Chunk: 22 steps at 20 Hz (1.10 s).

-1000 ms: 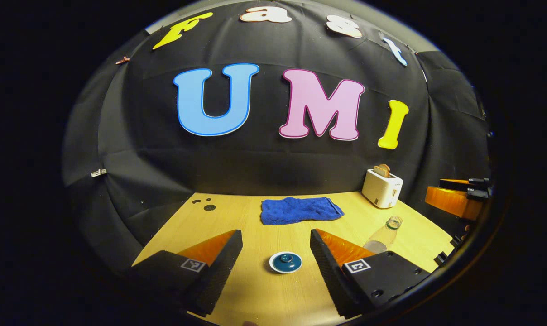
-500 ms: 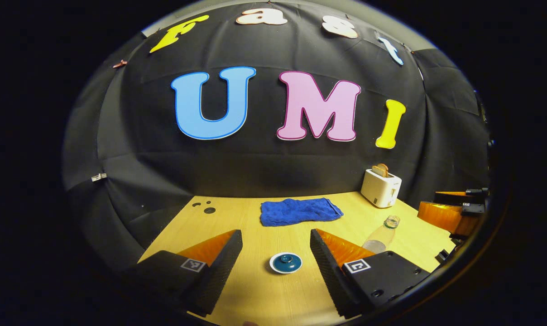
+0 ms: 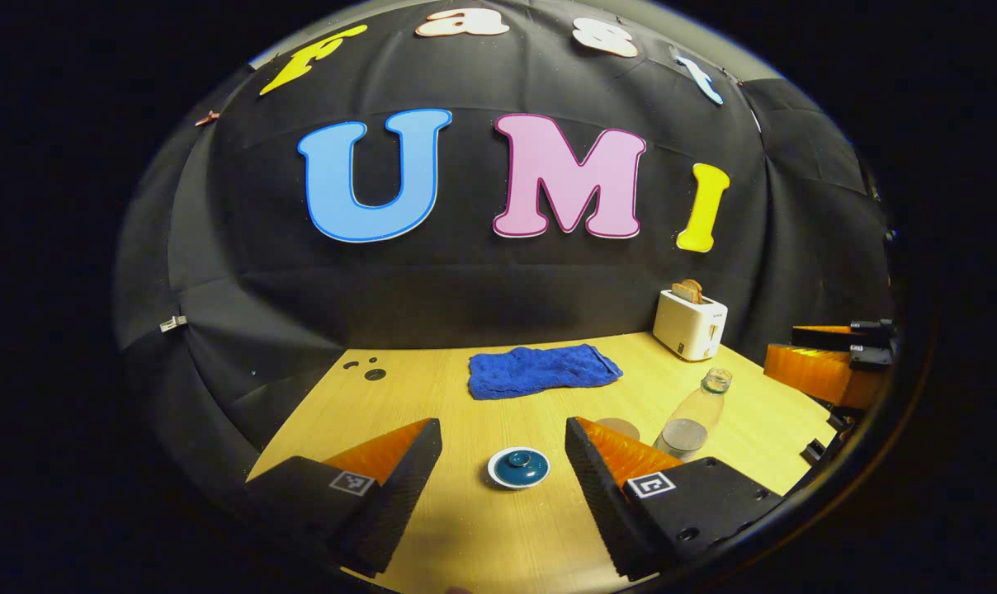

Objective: Open the teacup lid with one hand, grasp the water bottle and pour water into the teacup with the other hand; after pouring, place the water bottle on the coaster and then close the teacup lid.

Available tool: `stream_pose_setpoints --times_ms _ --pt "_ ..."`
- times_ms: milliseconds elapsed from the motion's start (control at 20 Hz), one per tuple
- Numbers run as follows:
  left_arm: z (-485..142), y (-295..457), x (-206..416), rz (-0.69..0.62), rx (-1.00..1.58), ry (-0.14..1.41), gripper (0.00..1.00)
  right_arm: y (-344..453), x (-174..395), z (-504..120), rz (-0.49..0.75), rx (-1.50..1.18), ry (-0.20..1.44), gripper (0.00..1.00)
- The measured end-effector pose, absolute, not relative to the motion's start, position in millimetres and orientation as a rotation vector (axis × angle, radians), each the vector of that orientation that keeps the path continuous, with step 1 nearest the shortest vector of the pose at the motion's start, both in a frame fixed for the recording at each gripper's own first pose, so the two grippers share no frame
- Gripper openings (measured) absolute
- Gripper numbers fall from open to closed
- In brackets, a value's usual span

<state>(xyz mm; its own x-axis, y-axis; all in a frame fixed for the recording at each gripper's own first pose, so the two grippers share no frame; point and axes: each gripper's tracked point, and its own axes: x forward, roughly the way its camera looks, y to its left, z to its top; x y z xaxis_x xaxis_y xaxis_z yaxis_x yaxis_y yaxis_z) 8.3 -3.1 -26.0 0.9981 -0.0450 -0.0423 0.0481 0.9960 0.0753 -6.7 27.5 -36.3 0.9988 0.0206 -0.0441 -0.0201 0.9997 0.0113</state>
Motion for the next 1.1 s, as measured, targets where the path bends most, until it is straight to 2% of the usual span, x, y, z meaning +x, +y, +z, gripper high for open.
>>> stream_pose_setpoints --times_ms 350,550,650,750,850,1100 --pt "-71.8 -17.2 60.7 -0.12 0.113 0.095 0.92 33.5 -3.1 -55.3 0.027 0.011 0.081 0.99" --pt "-104.5 -24.1 95.7 -0.16 0.12 0.126 0.83 35.7 0.2 -74.9 0.029 -0.014 0.118 0.99" --pt "-120.1 -22.0 116.1 -0.162 0.103 0.141 0.82 37.3 3.0 -83.5 0.023 -0.028 0.13 0.99" --pt "-134.4 -18.9 132.9 -0.163 0.086 0.152 0.75 39.6 5.5 -95.2 0.016 -0.045 0.15 0.99" --pt "-147.8 -14.4 146.9 -0.158 0.075 0.173 0.76 43.7 6.2 -102.8 0.015 -0.033 0.164 0.99" --pt "-156.7 -16.0 154.6 -0.174 0.036 0.179 0.65 55.0 6.0 -119.8 0.035 -0.016 0.202 0.99"
